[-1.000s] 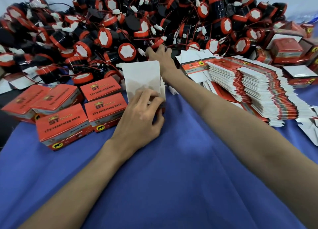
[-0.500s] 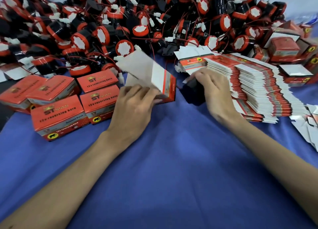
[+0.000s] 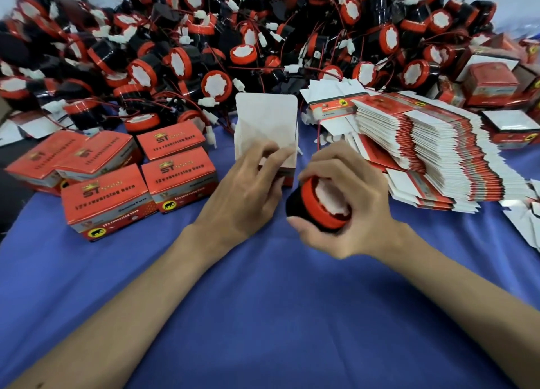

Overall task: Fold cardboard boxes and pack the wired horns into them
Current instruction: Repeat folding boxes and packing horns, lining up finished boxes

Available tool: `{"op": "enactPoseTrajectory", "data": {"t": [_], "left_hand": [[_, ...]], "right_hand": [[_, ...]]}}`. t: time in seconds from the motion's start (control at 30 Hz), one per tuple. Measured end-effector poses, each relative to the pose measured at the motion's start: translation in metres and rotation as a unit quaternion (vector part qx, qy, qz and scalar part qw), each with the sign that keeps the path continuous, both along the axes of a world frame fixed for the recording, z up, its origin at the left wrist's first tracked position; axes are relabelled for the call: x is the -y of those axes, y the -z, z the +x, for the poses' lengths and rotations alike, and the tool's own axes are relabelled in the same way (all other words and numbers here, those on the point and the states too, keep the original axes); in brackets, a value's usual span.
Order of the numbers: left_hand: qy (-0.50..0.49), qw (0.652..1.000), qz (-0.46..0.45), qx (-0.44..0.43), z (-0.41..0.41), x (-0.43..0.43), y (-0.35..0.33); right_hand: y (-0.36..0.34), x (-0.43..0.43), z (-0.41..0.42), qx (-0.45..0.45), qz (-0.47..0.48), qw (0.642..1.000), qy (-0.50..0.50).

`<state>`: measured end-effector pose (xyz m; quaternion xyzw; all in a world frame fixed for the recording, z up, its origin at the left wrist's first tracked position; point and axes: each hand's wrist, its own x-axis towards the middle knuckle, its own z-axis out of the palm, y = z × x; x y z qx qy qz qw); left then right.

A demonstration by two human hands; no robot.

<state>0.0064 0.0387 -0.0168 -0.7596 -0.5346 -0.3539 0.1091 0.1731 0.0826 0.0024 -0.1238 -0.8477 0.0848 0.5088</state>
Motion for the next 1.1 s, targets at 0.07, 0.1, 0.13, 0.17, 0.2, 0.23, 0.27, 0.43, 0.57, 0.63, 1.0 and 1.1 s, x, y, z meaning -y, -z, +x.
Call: {"op": "enactPoseTrajectory", "data": {"t": [0.07, 0.1, 0.13, 0.17, 0.2, 0.23, 0.27, 0.43, 0.57, 0.63, 1.0, 1.1], "left_hand": [[0.024, 0.999, 0.041, -0.002, -0.001, 0.003, -0.001], [0.035, 0.998, 0.052, 0.002, -0.001, 0.006, -0.001], [0.051, 0.997, 0.051, 0.014, -0.001, 0.009, -0.001], [0.068, 0.997, 0.035, 0.031, -0.001, 0.012, 0.000], [0.085, 0.995, 0.006, 0.049, 0.001, 0.014, -0.001], [0.103, 0.992, -0.027, 0.067, 0.002, 0.016, -0.001], [0.122, 0.987, -0.059, 0.089, 0.002, 0.016, 0.000], [0.177, 0.956, -0.129, 0.193, -0.001, 0.017, 0.001], [0.180, 0.958, -0.070, 0.212, -0.002, 0.015, 0.003], [0.183, 0.959, -0.035, 0.214, -0.002, 0.014, 0.003], [0.117, 0.973, 0.067, 0.188, 0.001, 0.012, 0.006], [0.044, 0.978, 0.101, 0.175, 0.004, 0.011, 0.005]], "right_hand": [[0.003, 0.007, -0.005, 0.007, -0.004, 0.999, 0.032], [0.004, 0.008, -0.007, 0.013, -0.021, 0.998, 0.055], [0.004, 0.008, -0.008, 0.021, -0.044, 0.996, 0.074], [0.003, 0.008, -0.009, 0.028, -0.066, 0.994, 0.084], [0.003, 0.008, -0.009, 0.032, -0.086, 0.992, 0.083], [0.003, 0.007, -0.008, 0.034, -0.099, 0.992, 0.075], [0.004, 0.008, -0.008, 0.031, -0.108, 0.992, 0.065], [0.003, 0.008, -0.008, 0.012, -0.117, 0.993, 0.018], [0.003, 0.001, -0.005, 0.049, -0.091, 0.994, -0.039], [0.001, -0.002, -0.002, 0.087, -0.109, 0.988, -0.070], [-0.009, -0.005, 0.007, 0.170, 0.049, 0.974, 0.141], [-0.012, 0.003, 0.005, 0.176, -0.013, 0.980, 0.086]]}}
